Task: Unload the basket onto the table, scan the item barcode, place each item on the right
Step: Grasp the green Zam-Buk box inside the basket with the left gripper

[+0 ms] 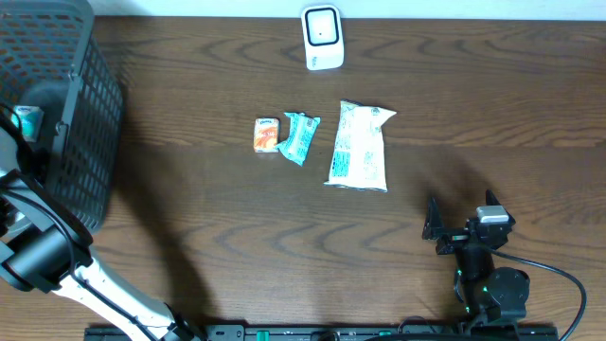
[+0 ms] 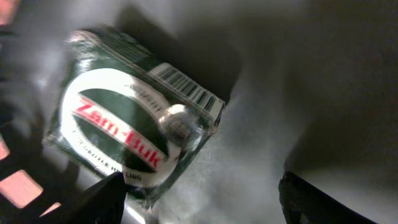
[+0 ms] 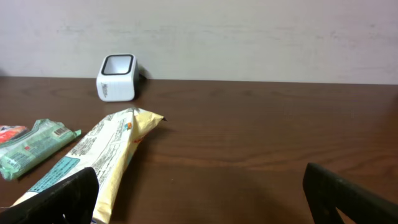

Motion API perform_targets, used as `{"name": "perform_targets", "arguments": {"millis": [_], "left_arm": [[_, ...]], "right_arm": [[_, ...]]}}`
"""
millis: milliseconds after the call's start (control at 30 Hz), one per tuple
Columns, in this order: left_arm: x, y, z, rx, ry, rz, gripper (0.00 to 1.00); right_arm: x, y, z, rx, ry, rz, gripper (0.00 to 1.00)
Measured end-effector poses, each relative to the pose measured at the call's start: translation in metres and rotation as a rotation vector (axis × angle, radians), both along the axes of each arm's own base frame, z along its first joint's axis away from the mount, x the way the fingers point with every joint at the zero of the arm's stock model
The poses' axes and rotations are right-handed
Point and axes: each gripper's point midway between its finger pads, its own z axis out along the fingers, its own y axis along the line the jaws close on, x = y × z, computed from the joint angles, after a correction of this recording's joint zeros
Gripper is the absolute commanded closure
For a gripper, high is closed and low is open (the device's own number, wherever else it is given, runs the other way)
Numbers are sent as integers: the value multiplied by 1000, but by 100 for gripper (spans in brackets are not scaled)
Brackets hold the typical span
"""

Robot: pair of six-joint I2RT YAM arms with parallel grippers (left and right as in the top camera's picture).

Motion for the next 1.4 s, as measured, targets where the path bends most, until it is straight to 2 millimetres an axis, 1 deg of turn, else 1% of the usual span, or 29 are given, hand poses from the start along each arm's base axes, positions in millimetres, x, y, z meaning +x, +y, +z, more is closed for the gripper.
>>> {"name": "perform_targets", "arguments": {"millis": [67,233,467,600,667,800,1000,1100,1200,1333,1400], "left_arm": [[-5,4,-3,27,33,-24,22],[-14,27,3,154,90,-37,22],[-9,51,9,257,61,-14,22],[-4,60,11,290,29,-3,22],[-4,61,9,287,20,1,22],[-4,59,1,226,-34,9,22],[-6,60,-3,153,-109,31,23],[-4,56,-5,122,-131,29,23],[3,44,-7,49,-180,17,24],[20,16,-12,-96,-275,-31,24],[29,5,-11,-138,-312,-57,24]], "right_arm": [[0,0,0,0,0,0,1],[0,0,0,0,0,0,1],[0,0,0,0,0,0,1],[0,0,0,0,0,0,1],[0,0,0,0,0,0,1],[0,0,0,0,0,0,1],[0,0,0,0,0,0,1],[0,0,0,0,0,0,1],[0,0,0,0,0,0,1],[0,0,0,0,0,0,1],[0,0,0,0,0,0,1]]}}
